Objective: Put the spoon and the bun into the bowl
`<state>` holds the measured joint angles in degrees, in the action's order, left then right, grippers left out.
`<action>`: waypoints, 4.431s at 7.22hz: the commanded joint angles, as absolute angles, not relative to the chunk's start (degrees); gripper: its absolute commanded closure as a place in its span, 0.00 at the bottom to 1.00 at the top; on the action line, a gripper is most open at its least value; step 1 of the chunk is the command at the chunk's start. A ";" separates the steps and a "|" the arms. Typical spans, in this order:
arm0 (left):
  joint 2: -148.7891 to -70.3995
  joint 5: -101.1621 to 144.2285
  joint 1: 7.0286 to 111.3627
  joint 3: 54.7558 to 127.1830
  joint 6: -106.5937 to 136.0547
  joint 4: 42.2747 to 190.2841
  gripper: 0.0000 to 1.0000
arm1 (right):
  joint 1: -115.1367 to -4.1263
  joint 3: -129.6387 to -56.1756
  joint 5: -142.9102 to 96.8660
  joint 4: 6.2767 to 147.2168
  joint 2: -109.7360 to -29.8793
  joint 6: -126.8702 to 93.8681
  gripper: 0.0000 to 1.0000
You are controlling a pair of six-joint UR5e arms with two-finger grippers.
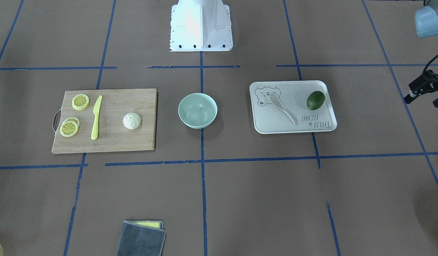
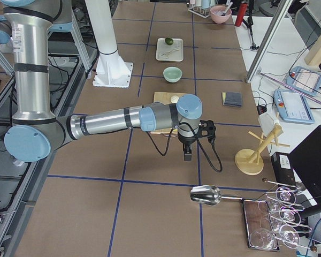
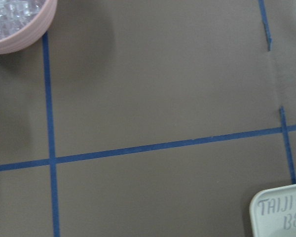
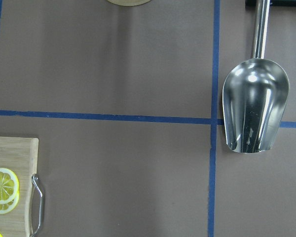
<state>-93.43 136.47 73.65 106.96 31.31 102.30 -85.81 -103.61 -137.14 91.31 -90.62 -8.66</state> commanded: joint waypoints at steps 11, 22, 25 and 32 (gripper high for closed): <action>-106.96 101.26 33.93 100.47 80.07 106.96 0.06 | -83.14 -106.17 -140.10 91.14 -88.51 -16.79 0.00; -106.44 100.55 32.34 99.67 81.56 106.96 0.79 | -83.14 -105.91 -140.10 90.09 -88.51 -17.05 0.00; -106.52 100.55 32.34 100.45 81.56 105.39 1.00 | -83.14 -105.82 -140.10 90.09 -88.51 -17.14 0.00; -118.45 101.33 35.59 107.67 81.65 87.10 1.00 | -74.65 -109.41 -139.57 89.91 -81.76 -35.89 0.00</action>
